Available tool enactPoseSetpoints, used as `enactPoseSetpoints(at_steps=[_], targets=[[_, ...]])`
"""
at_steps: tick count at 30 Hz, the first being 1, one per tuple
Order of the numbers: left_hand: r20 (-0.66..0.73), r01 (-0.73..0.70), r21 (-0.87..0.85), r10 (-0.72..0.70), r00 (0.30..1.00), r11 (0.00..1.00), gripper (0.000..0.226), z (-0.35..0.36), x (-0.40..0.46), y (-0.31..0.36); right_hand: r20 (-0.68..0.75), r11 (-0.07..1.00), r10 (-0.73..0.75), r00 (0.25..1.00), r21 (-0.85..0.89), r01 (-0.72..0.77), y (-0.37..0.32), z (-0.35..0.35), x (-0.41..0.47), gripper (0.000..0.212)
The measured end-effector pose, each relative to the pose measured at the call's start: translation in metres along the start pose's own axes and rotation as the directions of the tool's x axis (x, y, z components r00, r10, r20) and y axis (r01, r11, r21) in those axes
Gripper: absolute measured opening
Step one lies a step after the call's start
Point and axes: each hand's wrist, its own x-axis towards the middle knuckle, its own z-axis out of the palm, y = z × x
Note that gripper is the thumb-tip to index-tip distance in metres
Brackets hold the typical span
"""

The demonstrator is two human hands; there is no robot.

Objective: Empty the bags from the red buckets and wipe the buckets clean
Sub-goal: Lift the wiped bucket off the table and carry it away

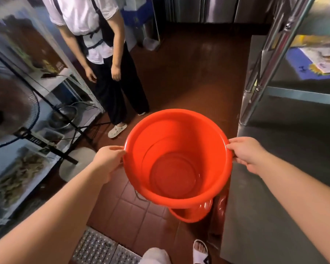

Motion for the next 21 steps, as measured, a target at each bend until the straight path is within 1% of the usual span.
enactPoseSetpoints(at_steps=[3, 6, 8, 12, 16, 17, 19, 20, 21], targets=[[0.039, -0.006, 0.052, 0.004, 0.999, 0.999, 0.023, 0.017, 0.053, 0.007, -0.099, 0.999, 0.033, 0.995, -0.010, -0.034, 0.003, 0.017, 0.029, 0.021], [0.086, -0.018, 0.101, 0.009, 0.996, 0.995, 0.022, 0.039, 0.114, 0.011, -0.159, 0.996, 0.076, 0.984, -0.028, -0.082, 0.008, 0.035, 0.066, 0.017], [0.131, -0.007, 0.119, -0.009, 0.991, 0.993, 0.022, 0.057, 0.158, 0.012, -0.226, 0.991, 0.120, 0.967, -0.037, -0.132, 0.014, 0.048, 0.093, 0.020], [0.227, 0.022, 0.178, -0.063, 0.972, 0.984, 0.022, 0.096, 0.241, 0.014, -0.346, 0.975, 0.191, 0.919, -0.042, -0.219, 0.028, 0.077, 0.141, 0.021], [0.264, 0.051, 0.205, -0.106, 0.959, 0.977, 0.021, 0.135, 0.310, 0.014, -0.457, 0.953, 0.244, 0.855, -0.050, -0.299, 0.044, 0.102, 0.182, 0.025], [0.262, 0.050, 0.212, -0.106, 0.959, 0.976, 0.021, 0.146, 0.326, 0.013, -0.484, 0.949, 0.252, 0.838, -0.045, -0.311, 0.049, 0.107, 0.194, 0.024], [0.263, 0.047, 0.233, -0.109, 0.959, 0.971, 0.020, 0.167, 0.353, 0.009, -0.533, 0.945, 0.267, 0.803, -0.020, -0.327, 0.058, 0.114, 0.218, 0.013], [0.270, 0.047, 0.244, -0.115, 0.956, 0.969, 0.021, 0.178, 0.366, 0.006, -0.550, 0.942, 0.277, 0.788, -0.005, -0.335, 0.063, 0.116, 0.232, 0.010], [0.279, 0.052, 0.258, -0.125, 0.952, 0.965, 0.021, 0.189, 0.378, 0.002, -0.560, 0.939, 0.288, 0.777, 0.005, -0.345, 0.071, 0.119, 0.246, 0.013]])
